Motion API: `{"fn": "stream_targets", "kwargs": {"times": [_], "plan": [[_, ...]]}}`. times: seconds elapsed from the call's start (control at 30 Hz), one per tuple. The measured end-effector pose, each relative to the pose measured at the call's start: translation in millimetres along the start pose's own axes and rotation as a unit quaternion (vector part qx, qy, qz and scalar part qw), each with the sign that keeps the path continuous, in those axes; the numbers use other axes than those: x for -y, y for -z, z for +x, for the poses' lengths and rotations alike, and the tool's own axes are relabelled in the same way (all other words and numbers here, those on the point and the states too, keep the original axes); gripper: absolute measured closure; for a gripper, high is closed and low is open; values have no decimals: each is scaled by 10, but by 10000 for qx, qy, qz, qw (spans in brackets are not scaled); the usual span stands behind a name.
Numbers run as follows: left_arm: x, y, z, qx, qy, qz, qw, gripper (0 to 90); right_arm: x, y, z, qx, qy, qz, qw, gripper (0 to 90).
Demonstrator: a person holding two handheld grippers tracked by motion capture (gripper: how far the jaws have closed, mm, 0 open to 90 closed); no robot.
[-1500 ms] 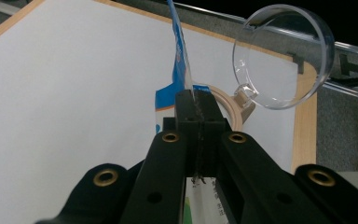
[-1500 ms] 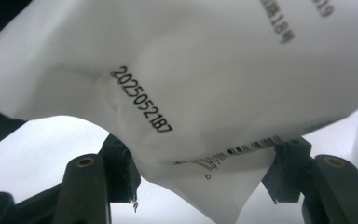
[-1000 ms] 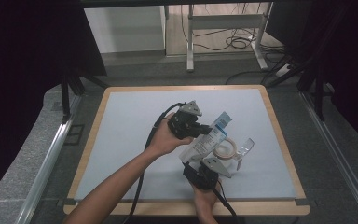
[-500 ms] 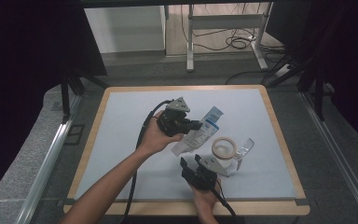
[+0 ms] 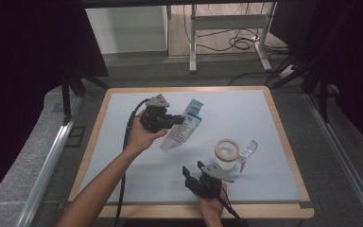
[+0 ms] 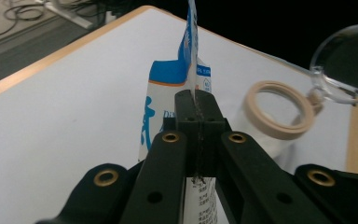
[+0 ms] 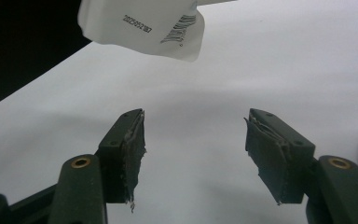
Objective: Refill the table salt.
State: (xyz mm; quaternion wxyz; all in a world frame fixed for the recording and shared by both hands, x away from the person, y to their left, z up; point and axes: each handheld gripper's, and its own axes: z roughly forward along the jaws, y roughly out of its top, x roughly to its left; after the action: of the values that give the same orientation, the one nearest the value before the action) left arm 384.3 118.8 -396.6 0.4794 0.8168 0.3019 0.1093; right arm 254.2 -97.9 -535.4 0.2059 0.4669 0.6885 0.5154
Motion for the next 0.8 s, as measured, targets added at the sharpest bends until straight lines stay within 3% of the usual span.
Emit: {"fn": "stream_targets", "kwargs": {"times": [0.37, 0.4, 0.6, 0.8], "plan": [[232, 93, 491, -692, 338, -263, 9967, 900, 9, 150, 25, -268, 177, 43, 9995, 380], [256, 108, 574, -798, 371, -357, 9955, 900, 12, 168, 25, -285, 210, 30, 9994, 380], [358, 98, 757, -1063, 512, -561, 9914, 900, 19, 199, 22, -335, 215, 44, 9992, 380], [582, 73, 888, -1373, 618, -539, 9871, 900, 45, 211, 25, -374, 248, 70, 9990, 380]]}}
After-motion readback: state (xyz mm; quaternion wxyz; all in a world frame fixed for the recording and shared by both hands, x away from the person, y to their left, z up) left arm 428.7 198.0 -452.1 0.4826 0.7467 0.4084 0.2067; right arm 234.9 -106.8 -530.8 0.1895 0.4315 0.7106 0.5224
